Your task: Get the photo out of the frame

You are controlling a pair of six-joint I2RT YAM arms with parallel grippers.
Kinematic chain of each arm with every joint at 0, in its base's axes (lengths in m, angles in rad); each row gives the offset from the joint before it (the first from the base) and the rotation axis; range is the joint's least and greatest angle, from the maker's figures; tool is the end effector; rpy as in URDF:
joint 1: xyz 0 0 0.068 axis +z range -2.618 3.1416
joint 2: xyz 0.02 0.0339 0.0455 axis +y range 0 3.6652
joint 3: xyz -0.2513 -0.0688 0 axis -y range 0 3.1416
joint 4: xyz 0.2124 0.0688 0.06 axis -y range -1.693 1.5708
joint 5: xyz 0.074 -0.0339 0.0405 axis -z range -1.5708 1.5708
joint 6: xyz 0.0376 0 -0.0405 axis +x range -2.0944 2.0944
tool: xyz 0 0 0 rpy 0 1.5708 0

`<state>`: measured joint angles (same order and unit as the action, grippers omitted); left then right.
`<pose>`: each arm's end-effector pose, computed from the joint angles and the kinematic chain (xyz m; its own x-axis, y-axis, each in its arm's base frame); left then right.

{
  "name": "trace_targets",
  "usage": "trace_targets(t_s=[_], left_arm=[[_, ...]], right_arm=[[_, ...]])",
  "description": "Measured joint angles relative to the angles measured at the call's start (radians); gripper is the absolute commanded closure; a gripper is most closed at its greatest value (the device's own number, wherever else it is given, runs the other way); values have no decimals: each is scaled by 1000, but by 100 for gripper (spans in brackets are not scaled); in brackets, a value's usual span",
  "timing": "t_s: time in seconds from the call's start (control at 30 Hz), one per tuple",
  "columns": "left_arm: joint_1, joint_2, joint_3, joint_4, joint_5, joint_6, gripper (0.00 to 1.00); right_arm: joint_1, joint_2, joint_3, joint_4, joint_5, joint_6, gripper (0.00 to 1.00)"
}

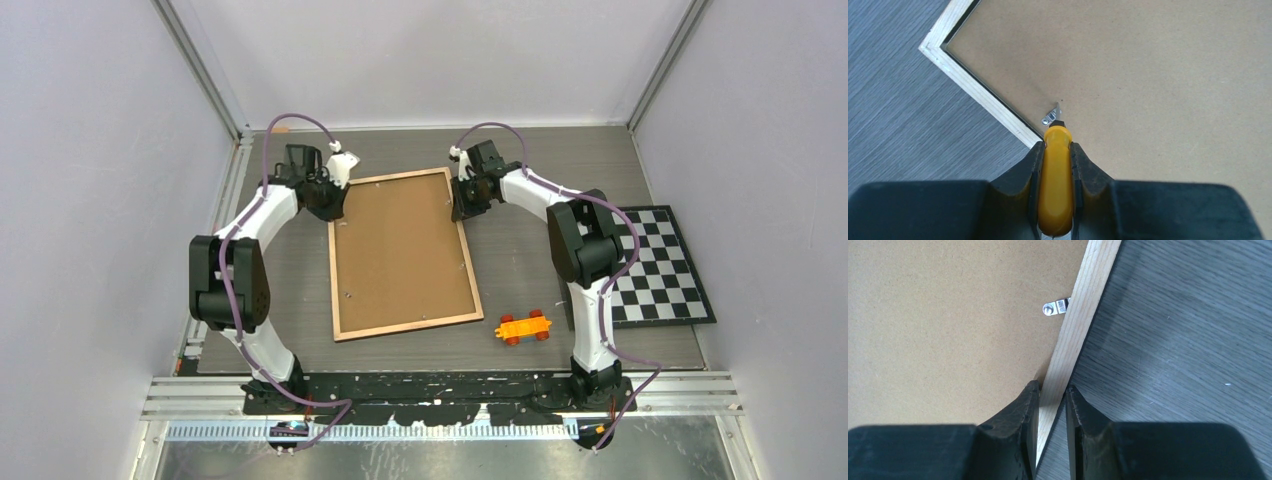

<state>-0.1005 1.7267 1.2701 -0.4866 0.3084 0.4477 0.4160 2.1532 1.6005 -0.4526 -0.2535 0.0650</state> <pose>0.3377 -0.0455 0.2331 -0.6078 0.4759 -0.6357 0.5947 0.8033 0.0327 0.3892 0.1823 0.1697 -0.8041 -0.2865 -0.5209 -0.4629 0.8516 0.2461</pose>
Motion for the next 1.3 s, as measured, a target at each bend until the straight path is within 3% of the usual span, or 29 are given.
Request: trace_targets(t_s=[0.27, 0.47, 0.53, 0.67, 0.77, 1.03, 1.3], left_arm=[[-2, -6, 27, -72, 14, -48, 100], [11, -5, 124, -115, 30, -127, 100], [16, -5, 138, -114, 33, -144, 100], [20, -5, 140, -127, 32, -179, 100], [25, -5, 140, -136, 33, -207, 100], [120, -5, 169, -151, 48, -341, 100], [251, -5, 214, -141, 55, -491, 100]], right_arm=[[3, 26, 61, -68, 16, -16, 100], [-11, 126, 247, -187, 62, -84, 99], [-26, 179, 344, -214, 78, -116, 90], [-64, 284, 526, -220, 136, -180, 51], [-86, 321, 597, -207, 216, -225, 33], [-87, 309, 626, -210, 237, -189, 27], [121, 218, 534, -214, 179, -66, 27]])
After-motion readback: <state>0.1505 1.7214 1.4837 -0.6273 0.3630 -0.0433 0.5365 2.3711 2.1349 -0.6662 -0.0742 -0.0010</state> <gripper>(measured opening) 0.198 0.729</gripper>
